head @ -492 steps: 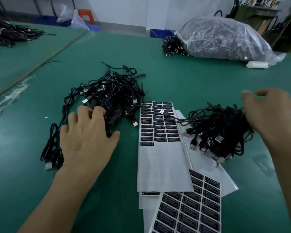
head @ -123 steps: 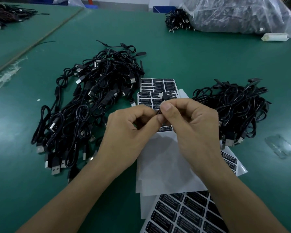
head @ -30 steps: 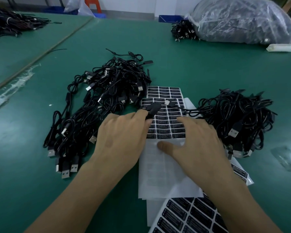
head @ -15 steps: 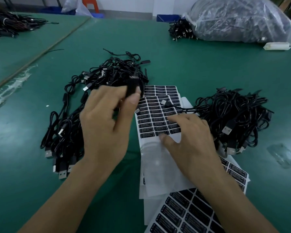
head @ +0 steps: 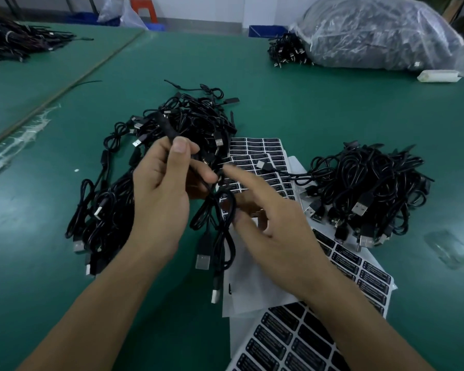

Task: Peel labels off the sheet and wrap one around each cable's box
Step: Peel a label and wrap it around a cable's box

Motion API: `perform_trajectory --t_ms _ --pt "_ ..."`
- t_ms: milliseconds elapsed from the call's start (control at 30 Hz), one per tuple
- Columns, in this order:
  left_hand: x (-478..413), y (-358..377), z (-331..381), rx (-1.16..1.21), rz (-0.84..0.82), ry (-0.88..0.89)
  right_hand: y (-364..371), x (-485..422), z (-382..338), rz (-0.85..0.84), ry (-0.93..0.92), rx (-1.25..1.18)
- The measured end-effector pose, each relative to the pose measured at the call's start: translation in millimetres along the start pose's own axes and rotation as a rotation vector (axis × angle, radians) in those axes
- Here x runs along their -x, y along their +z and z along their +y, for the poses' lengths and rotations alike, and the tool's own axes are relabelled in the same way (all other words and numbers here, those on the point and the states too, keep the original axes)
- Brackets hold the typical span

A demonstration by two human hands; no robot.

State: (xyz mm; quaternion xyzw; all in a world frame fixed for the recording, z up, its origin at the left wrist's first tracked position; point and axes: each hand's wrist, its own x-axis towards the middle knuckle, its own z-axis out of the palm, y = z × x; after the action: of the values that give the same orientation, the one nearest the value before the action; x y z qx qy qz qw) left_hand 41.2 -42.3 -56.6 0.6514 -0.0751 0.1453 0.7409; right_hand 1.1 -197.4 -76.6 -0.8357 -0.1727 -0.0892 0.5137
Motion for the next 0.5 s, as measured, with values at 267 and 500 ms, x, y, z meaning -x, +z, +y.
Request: perform_trajectory --t_ms 267,500 --pt "2.6 5.2 0.5 0.293 -0.087 -0.25 1.2 -2.7 -6.3 0.096 0.143 -0.352" --pt "0.4 3.5 -8.6 0.099 0.025 -0.308 1.2 -4.7 -9.7 0.22 0.174 -0.57"
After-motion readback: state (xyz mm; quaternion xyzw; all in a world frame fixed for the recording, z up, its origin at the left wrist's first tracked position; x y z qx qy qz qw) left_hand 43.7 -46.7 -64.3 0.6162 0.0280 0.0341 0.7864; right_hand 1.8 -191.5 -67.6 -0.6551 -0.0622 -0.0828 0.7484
